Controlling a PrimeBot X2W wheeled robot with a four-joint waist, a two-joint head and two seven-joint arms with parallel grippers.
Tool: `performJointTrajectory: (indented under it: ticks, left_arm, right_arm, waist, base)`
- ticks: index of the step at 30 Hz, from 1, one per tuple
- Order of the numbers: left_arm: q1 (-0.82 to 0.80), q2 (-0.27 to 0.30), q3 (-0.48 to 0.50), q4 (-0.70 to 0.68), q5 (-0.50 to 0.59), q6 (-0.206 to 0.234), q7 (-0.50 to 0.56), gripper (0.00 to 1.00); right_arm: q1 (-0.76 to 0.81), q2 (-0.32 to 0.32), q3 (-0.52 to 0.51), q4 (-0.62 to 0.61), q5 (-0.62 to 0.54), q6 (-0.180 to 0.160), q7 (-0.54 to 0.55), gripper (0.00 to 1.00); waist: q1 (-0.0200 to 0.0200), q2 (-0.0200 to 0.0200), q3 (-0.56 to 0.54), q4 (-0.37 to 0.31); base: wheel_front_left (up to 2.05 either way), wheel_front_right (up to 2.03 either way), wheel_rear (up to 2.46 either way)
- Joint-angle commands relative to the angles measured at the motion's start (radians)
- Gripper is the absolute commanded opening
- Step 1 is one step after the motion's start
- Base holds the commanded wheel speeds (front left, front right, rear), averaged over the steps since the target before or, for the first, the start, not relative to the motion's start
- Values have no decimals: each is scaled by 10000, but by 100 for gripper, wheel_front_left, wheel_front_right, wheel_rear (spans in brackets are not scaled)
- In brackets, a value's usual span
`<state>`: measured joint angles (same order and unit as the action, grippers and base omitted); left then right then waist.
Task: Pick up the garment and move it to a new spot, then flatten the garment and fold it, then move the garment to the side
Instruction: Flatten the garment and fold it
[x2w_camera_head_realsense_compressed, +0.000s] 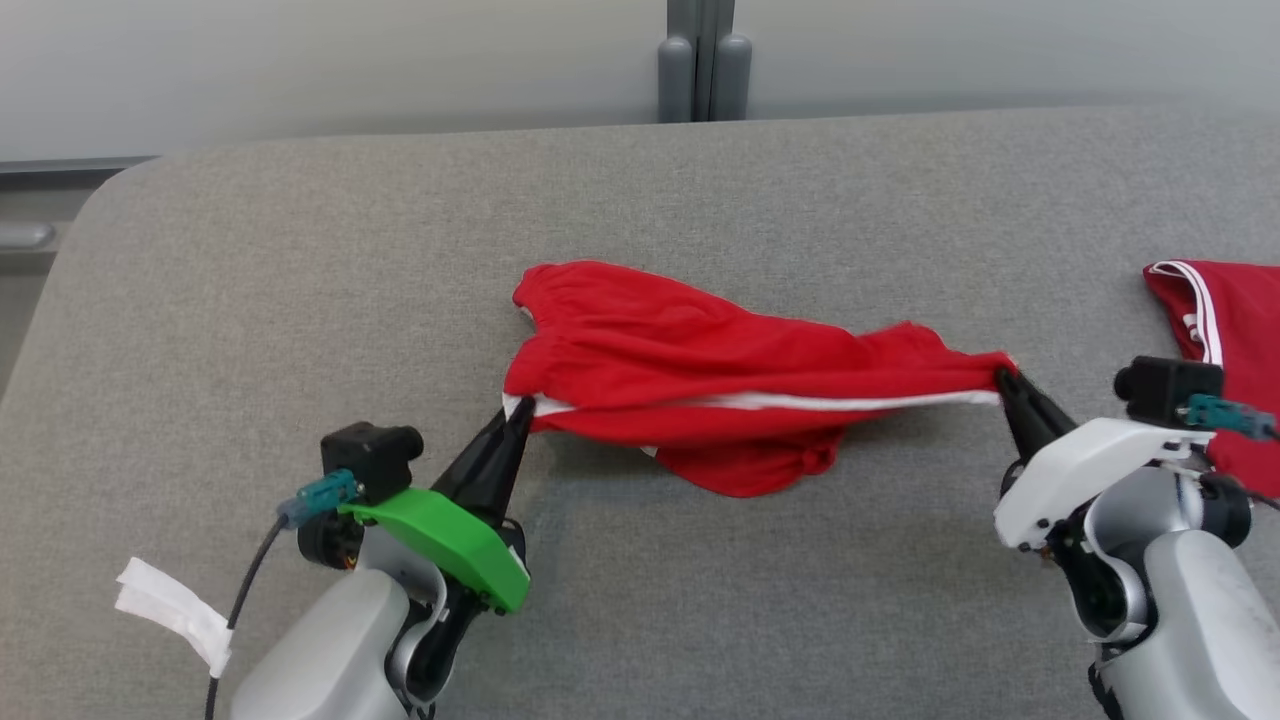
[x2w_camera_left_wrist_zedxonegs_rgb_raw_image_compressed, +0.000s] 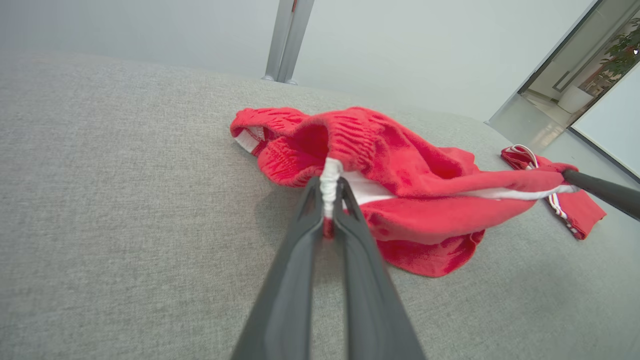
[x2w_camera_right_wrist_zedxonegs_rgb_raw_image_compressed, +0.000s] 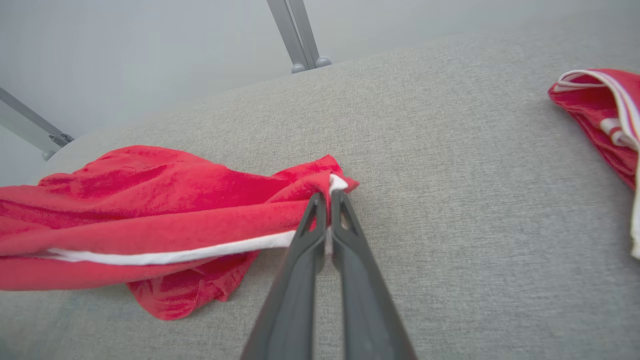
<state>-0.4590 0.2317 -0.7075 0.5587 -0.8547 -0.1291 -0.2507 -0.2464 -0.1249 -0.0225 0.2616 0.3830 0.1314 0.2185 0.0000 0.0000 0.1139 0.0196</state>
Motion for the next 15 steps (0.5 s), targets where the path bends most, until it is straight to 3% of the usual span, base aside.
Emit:
performJointTrajectory:
  ticks: [1,6,9,11,15]
  left_arm:
    - [-223,172,58,-369,-136,-19,-64,0]
    - [-673,529,101,-2098,-826,-19,147,0]
    - [-1227,616,91,-2741,-1249,-19,596,0]
    - [-1772,666,108,-2825,-1301,-19,936,0]
    - [-3222,443,450,-2245,-1413,142,1354,0]
  right_arm:
    - [172,-45,-158,-495,200,-14,-67,0]
    - [348,-59,-594,-2749,561,-11,249,0]
    - [-72,-16,-613,-3506,761,-10,663,0]
    - [-604,-100,-476,-3641,806,-10,980,0]
    - [-2383,-147,-28,-2782,902,-10,1236,0]
  waist:
    - [0,0,-129,-46]
    - [0,0,-113,-215]
    - [0,0,148,-380]
    - [0,0,503,-541]
    - [0,0,1459,-974]
  base:
    - [0,0,0]
    - [0,0,0]
    - [0,0,0]
    - [0,0,0]
    - [0,0,0]
